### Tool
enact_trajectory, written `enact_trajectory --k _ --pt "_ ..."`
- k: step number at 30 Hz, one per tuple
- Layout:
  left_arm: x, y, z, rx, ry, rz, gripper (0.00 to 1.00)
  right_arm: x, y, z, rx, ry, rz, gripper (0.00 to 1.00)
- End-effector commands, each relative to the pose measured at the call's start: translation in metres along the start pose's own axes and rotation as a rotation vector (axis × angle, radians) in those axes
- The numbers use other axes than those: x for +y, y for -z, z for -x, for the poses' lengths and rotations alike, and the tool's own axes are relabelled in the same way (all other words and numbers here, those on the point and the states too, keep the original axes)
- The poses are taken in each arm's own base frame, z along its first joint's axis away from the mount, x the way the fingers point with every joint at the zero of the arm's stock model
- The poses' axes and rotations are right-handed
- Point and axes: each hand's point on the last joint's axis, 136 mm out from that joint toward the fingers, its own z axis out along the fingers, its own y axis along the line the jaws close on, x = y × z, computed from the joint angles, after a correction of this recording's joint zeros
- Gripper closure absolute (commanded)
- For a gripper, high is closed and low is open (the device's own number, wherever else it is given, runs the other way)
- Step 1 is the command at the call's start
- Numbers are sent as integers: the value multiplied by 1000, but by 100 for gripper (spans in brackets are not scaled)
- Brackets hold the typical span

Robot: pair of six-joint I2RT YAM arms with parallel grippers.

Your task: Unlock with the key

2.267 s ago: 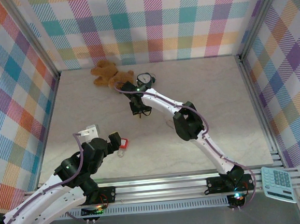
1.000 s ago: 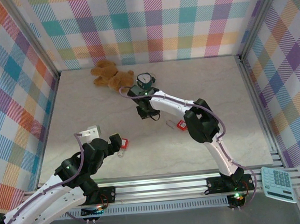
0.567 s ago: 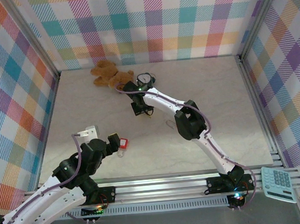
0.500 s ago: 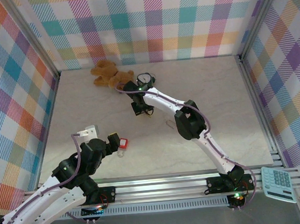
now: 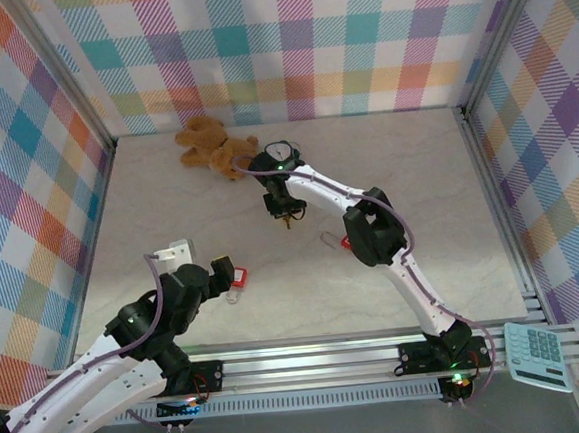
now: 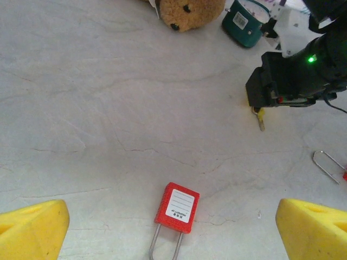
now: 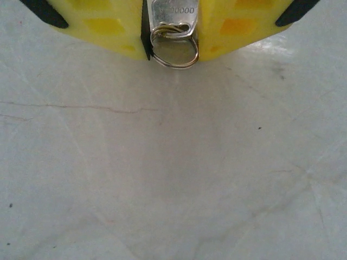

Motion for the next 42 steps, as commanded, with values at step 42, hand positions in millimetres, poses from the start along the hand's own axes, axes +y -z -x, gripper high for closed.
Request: enact_trajectory --k 42 --pt "-23 3 12 7 42 -84 4 17 66 -35 45 -164 341 50"
